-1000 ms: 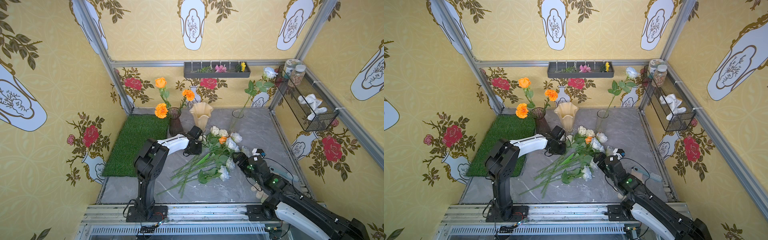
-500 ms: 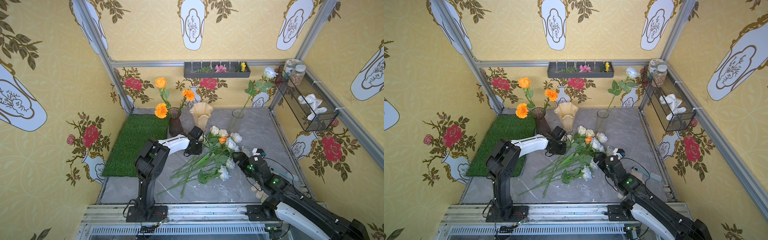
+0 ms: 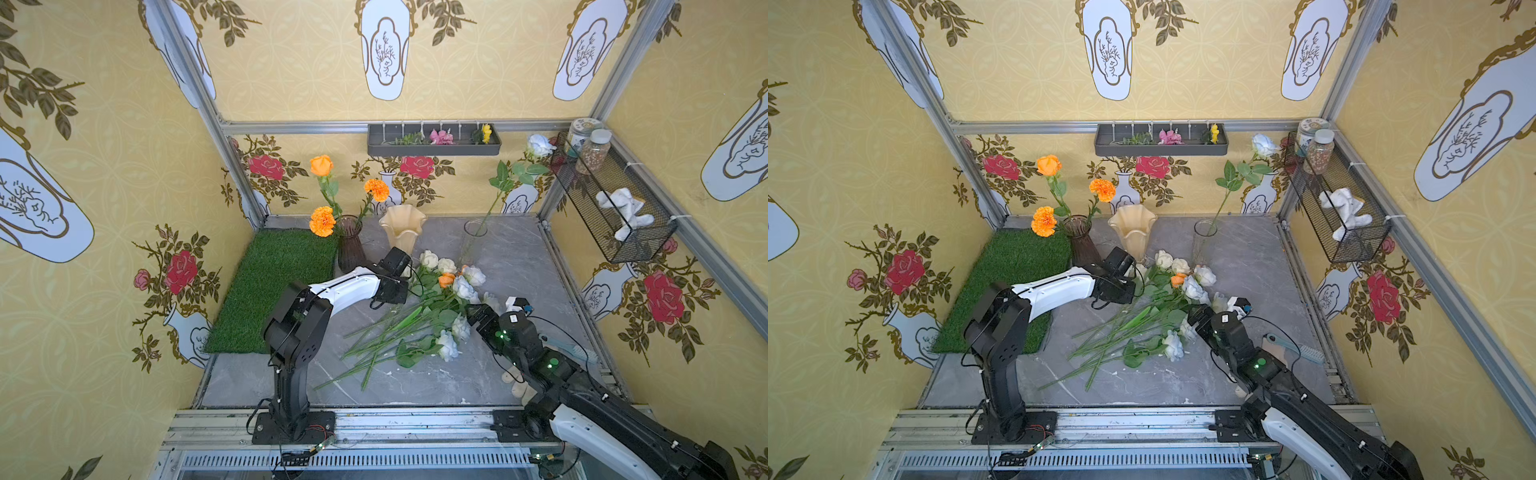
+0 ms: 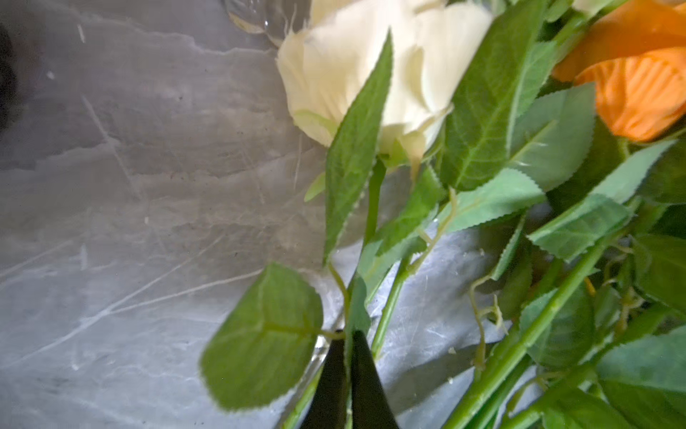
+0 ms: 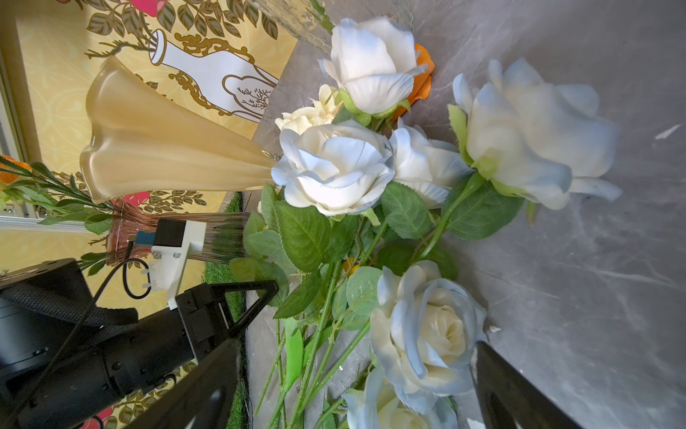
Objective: Arrange the flowers in different vases according to their colors
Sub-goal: Pick up the flower at the center of the board.
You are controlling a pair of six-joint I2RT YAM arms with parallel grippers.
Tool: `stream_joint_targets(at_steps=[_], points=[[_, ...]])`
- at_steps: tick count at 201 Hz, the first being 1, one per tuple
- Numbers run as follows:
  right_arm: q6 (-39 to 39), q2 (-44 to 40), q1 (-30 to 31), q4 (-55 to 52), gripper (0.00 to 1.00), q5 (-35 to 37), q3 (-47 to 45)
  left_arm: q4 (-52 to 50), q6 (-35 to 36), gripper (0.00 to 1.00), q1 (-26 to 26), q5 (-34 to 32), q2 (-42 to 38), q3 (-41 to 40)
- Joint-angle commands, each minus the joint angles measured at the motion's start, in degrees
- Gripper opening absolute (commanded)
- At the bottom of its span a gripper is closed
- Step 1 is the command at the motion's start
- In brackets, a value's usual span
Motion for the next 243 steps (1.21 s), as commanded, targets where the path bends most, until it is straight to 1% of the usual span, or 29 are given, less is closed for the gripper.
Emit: stream_joint_targets(at_steps=[1,34,60,93,130,159,185,243], points=[[0.5,-0.2,-0.1,1.2,0.97,0.4,-0.2,0.7,2.8,0.00,-0.3,-0.5,-1.8,0.5],[0.5,-0.3,-0.1,1.2,0.97,0.4,-0.2,2.1,4.3,0.00,-0.9,-0.8,-5.2,1.0],[0.6,-0.5,-0.2,1.1,0.97,0.4,-0.4,2.2,5.1,0.00,-1.2,-0.1,-6.4,2.4],[0.7,-0.8,-0.2,1.0,0.97,0.7,-0.5,3.2,6.3,0.00,-1.7,-1.5,-8.1,4.3],[1.0,-1.5,-0.3,1.2,0.97,1.6,-1.0,5.6,7.2,0.00,-1.7,-2.1,-11.4,8.4],[1.2,-2.5,-0.2,1.7,0.97,2.2,-1.8,5.7,8.2,0.00,-1.7,-2.3,-12.5,13.3],[1.3,-3.1,-0.3,2.0,0.97,2.5,-2.2,6.1,8.5,0.00,-1.7,-2.3,-13.4,15.9],[1.4,-4.2,-0.3,2.4,0.97,2.9,-2.9,7.8,10.1,0.00,-1.7,-4.6,-16.3,16.8]])
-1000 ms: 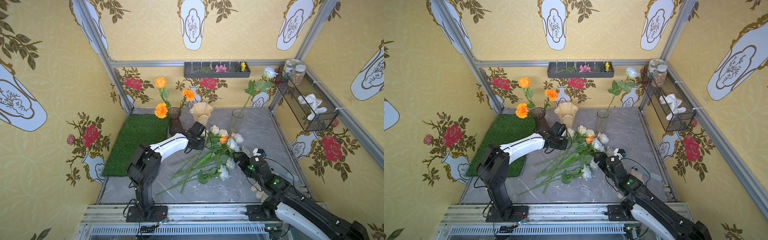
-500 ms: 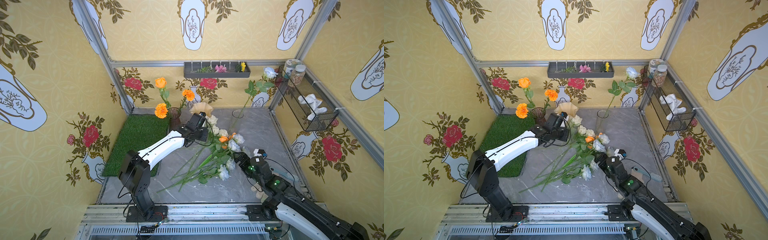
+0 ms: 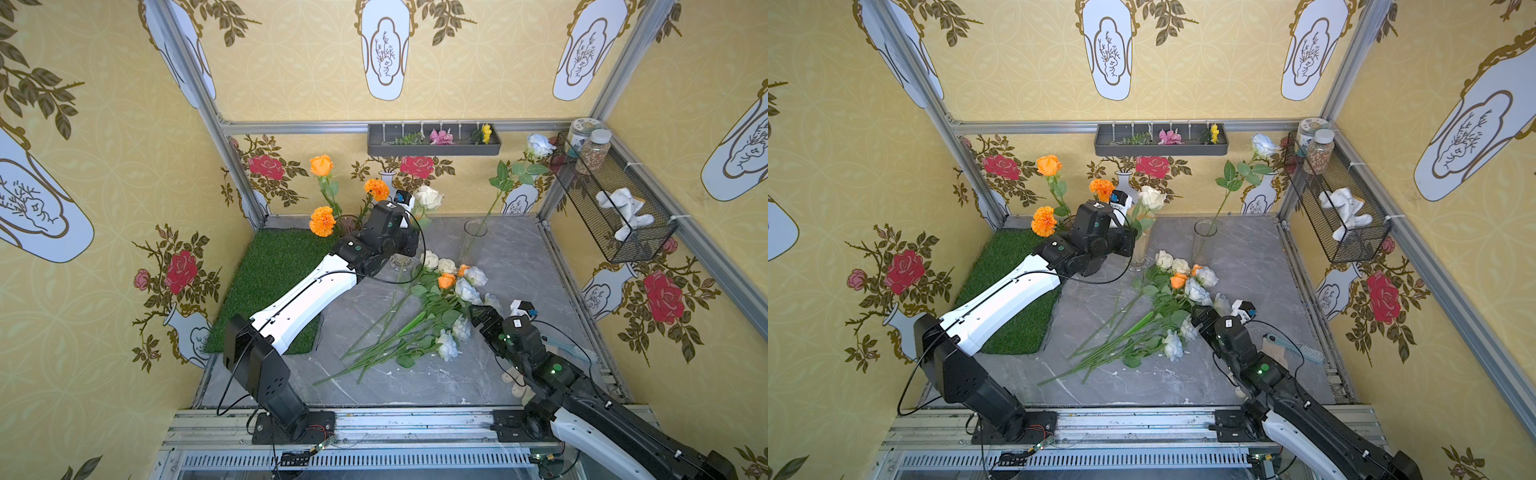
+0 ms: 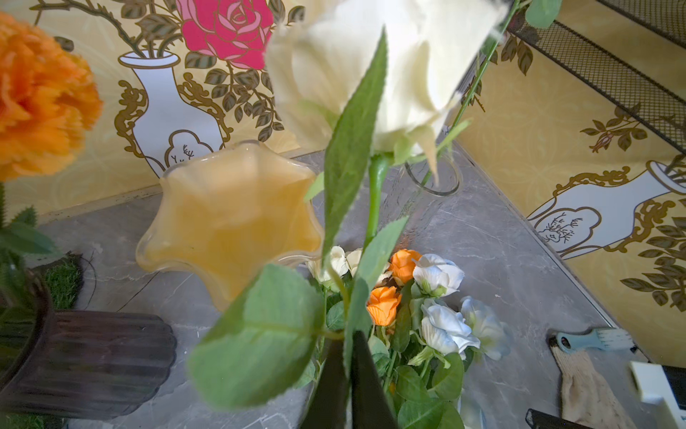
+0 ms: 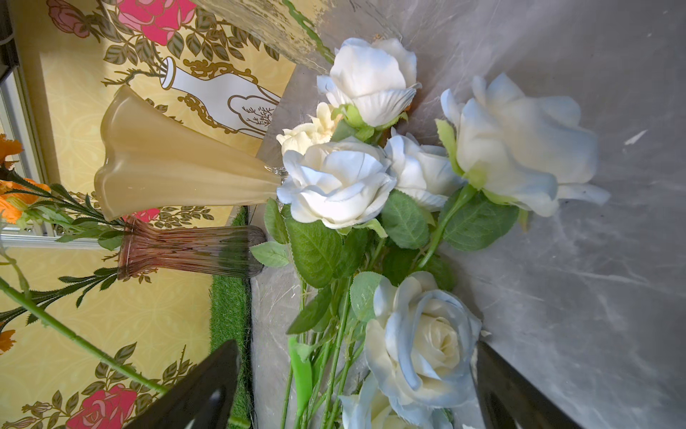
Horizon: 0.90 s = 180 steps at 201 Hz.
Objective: Arrange the flowers in different vases according to their colors
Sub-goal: Pick up the flower at the center of the board.
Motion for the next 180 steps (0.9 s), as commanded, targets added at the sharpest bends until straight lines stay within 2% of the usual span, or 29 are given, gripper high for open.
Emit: stream_joint_targets(at_steps=[1,57,90,133,180], points=[[-0.2,-0.4,0.0,2.2,0.97,1.2,-0.4,2.3,1.8,0.00,0.0,-1.7,-1.2,0.5],[-0.7,-1.8,0.0,3.7,0.97,1.5,-1.4,6.2,3.5,0.00,0.0,-2.1,-4.9,8.2],[-1.1,-2.7,0.0,4.5,0.97,1.7,-2.0,16.0,6.9,0.00,0.0,-4.7,-6.1,7.8],[-1.7,-3.2,0.0,5.7,0.97,1.8,-2.5,23.7,11.5,0.00,0.0,-6.1,-2.0,12.1],[-2.0,-3.4,0.0,6.5,0.97,2.0,-3.1,28.5,19.8,0.00,0.0,-7.8,5.8,21.6]])
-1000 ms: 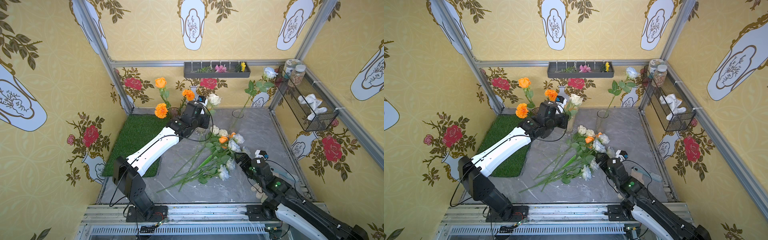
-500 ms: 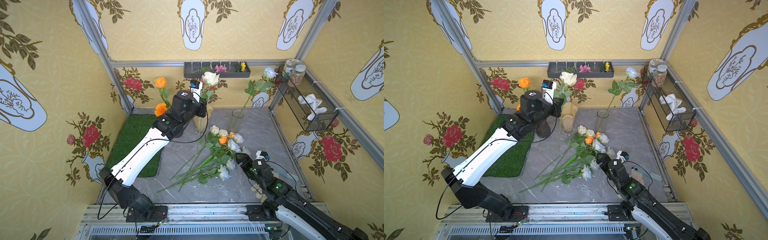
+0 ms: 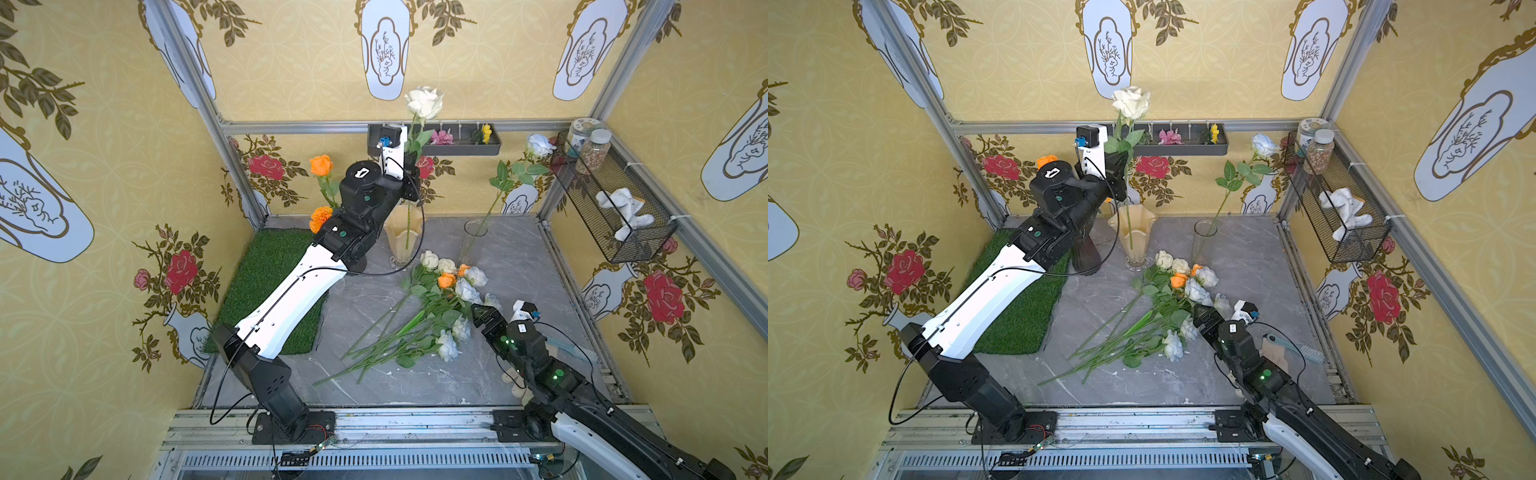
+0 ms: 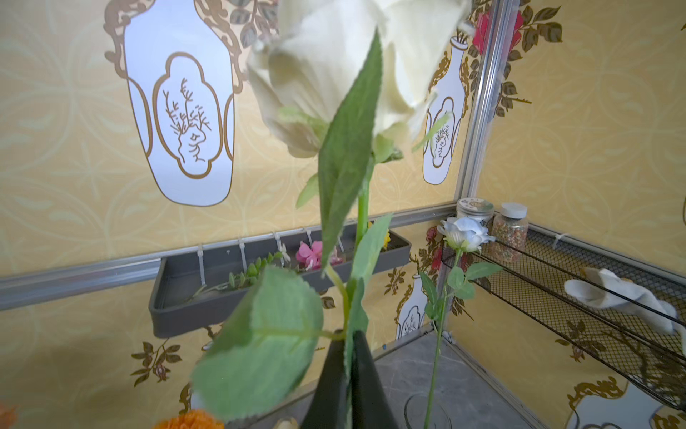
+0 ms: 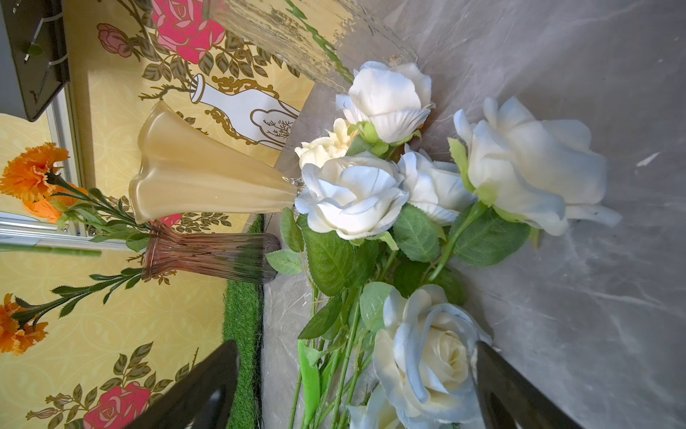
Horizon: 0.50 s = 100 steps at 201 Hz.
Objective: Arrange the flowers in different vases according to their colors
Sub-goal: Insert the flower into the vase.
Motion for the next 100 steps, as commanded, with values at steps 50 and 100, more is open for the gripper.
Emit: stream_joint_targets(at_steps=[50,100], points=[[-0.8,0.6,0.0,4.2,0.97,1.3,-0.8,9.8,10.3,0.00,1.4,-2.7,10.1,9.7],[-1.1,1.0,-0.1,4.9,0.97,1.8,-0.8,10.2,3.1,0.00,5.3,-0.5,13.7,8.7]])
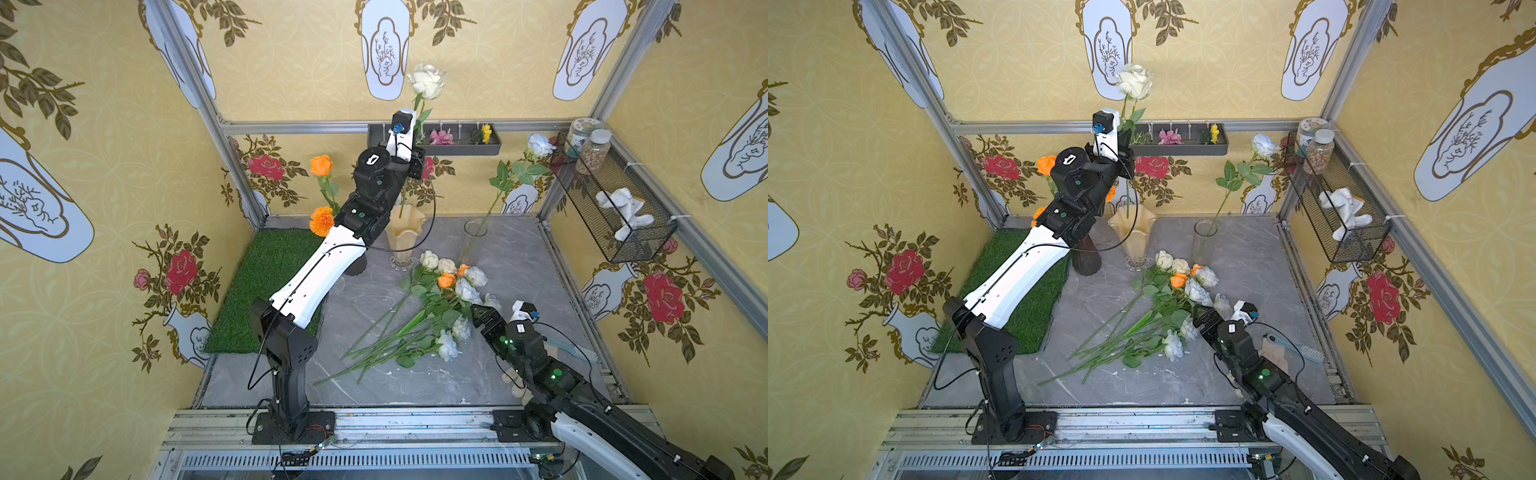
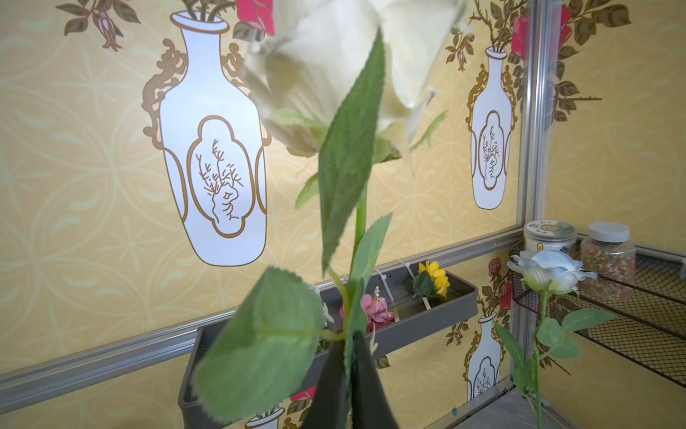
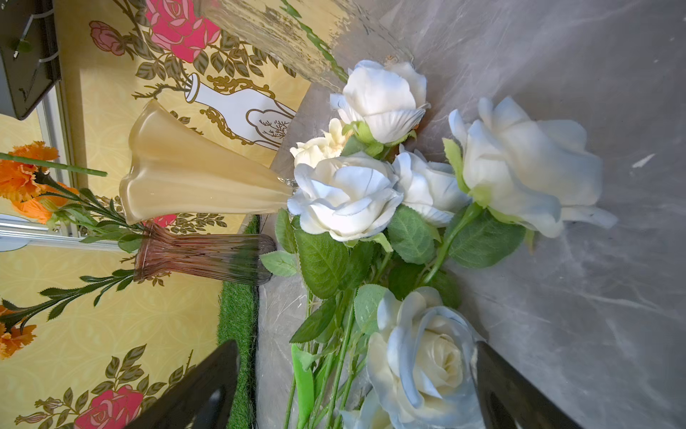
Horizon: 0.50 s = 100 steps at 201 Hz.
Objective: Arrange the flowers in different vases according to their colors
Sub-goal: Insert the flower into the vase.
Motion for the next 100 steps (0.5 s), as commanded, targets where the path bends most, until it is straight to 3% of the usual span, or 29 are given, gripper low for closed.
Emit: stream_joint_targets(at_steps=[1,100], points=[[-0.8,0.1,0.0,3.6,0.97,1.5,-0.2,2.9,-4.6,0.00,1.3,1.1,1.4,-1.6],[-0.6,0.6,-0.3,3.8,0.97,2.3,-0.2,1.9,-8.1,0.00,1.7,3.1,5.0,-13.2]])
